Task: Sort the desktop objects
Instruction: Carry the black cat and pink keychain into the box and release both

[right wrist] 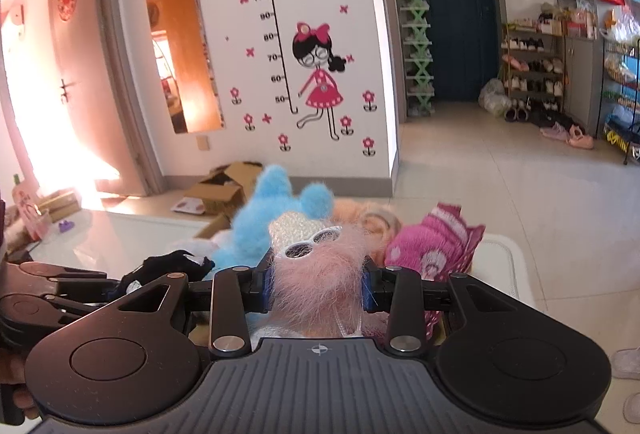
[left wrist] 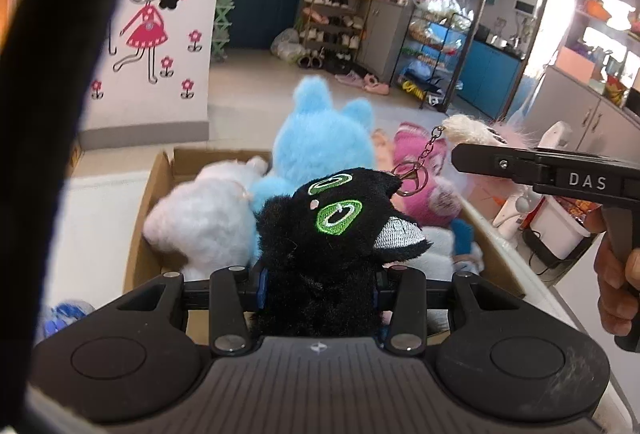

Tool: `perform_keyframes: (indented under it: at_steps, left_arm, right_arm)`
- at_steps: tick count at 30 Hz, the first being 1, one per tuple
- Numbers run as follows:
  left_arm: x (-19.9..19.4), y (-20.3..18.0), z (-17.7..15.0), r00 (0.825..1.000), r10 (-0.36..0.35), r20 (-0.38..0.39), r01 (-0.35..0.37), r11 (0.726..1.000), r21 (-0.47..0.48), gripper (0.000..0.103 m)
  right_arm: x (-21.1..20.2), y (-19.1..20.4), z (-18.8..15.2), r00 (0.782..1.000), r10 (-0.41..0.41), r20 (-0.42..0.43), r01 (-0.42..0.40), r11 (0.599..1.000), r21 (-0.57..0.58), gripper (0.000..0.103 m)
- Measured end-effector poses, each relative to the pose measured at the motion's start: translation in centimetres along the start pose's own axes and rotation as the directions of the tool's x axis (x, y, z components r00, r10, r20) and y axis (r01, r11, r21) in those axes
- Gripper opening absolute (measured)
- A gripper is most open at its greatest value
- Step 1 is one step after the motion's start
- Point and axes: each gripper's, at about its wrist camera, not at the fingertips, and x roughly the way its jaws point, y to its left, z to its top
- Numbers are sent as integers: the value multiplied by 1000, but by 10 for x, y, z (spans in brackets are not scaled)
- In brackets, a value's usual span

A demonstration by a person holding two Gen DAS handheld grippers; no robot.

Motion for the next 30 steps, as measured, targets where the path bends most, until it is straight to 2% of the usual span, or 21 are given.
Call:
perform_keyframes:
  at_steps: [3,5,7,8,9,11,12,20,25,30]
  left_arm:
    - [5,2,-7,1000,-8,-23,8,1000,-5,48]
    - [6,2,-8,999,-16,-33,16,1000,-5,74]
    - [2,2,-8,1000,-15,-17,15,1000,-15,90]
    - [-2,2,-9,1000,-18,-8,18,1000,-18,93]
    - [-4,2,-8,1000,-17,-5,17,1000,-18,93]
    - [-6,2,-7,1000,-16,-4,16,1000,-16,94]
    - [-7,3,-7,1000,-16,-3,16,1000,-15,95]
    - [-24,13,-2,1000,-19,20,20,1000,-21,96]
    - [-49,22,2,997,-44,61,47,998,-45,97]
    - [-88,31,-4,993,-56,108,59,998,-20,99]
  right_arm:
    - [14,-1,-12,999,-16,-35,15,1000,-18,47]
    - [18,-2,-20,998,-36,-47,34,999,-34,51]
    - [15,-3,-24,998,-43,-46,41,998,-38,54]
    - [13,-4,-25,998,-39,-43,37,999,-37,55]
    - [11,-3,-26,998,-43,-37,41,998,-46,57]
    - [8,-3,-27,999,-42,-30,41,998,-52,70]
    - [7,-4,-27,999,-38,-28,36,998,-53,71]
    - [-10,-4,-22,999,-35,10,35,998,-46,71]
    - [-37,2,-19,997,-19,77,20,1000,-14,73]
    - [-70,25,-22,993,14,119,-10,999,-37,76]
